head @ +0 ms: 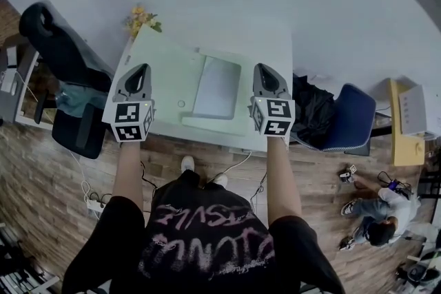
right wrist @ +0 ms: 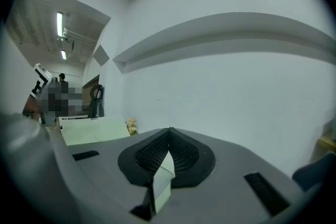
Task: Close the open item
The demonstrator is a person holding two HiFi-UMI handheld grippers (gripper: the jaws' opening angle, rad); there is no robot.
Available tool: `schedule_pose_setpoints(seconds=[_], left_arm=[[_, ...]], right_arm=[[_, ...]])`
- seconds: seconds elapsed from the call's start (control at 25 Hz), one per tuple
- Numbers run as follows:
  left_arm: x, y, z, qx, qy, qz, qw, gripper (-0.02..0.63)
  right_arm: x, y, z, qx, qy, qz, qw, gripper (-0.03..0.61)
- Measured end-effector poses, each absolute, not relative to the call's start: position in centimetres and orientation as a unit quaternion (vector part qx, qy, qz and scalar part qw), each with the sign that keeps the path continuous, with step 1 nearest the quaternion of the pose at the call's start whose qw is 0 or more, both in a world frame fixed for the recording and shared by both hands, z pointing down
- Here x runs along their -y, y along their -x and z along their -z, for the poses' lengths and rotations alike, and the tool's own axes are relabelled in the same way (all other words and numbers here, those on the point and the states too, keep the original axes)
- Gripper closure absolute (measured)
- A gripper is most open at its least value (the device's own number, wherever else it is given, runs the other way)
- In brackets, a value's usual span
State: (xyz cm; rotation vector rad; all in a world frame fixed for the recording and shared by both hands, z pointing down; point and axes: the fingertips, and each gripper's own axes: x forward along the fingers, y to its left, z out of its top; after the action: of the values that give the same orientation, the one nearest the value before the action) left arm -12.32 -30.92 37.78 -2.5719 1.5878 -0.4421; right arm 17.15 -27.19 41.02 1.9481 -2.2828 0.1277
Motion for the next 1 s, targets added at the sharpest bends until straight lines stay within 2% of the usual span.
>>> schedule_pose_setpoints(seconds=[0.72,1.0], left_arm=[[35.2,23.4,-40.0,-0.560,0.812,0.162,0.012,0.611],[36.8,24.3,-41.7,-0.541,0.821,0.182,-0.016,0.604]], right_arm=[[33.9,-5.2,-43.1,0.804,-0.585,-0.048,0.095,0.569],[35.2,-3.6,-44.1,0.806,-0.580,-0.052,0.108,0.568]])
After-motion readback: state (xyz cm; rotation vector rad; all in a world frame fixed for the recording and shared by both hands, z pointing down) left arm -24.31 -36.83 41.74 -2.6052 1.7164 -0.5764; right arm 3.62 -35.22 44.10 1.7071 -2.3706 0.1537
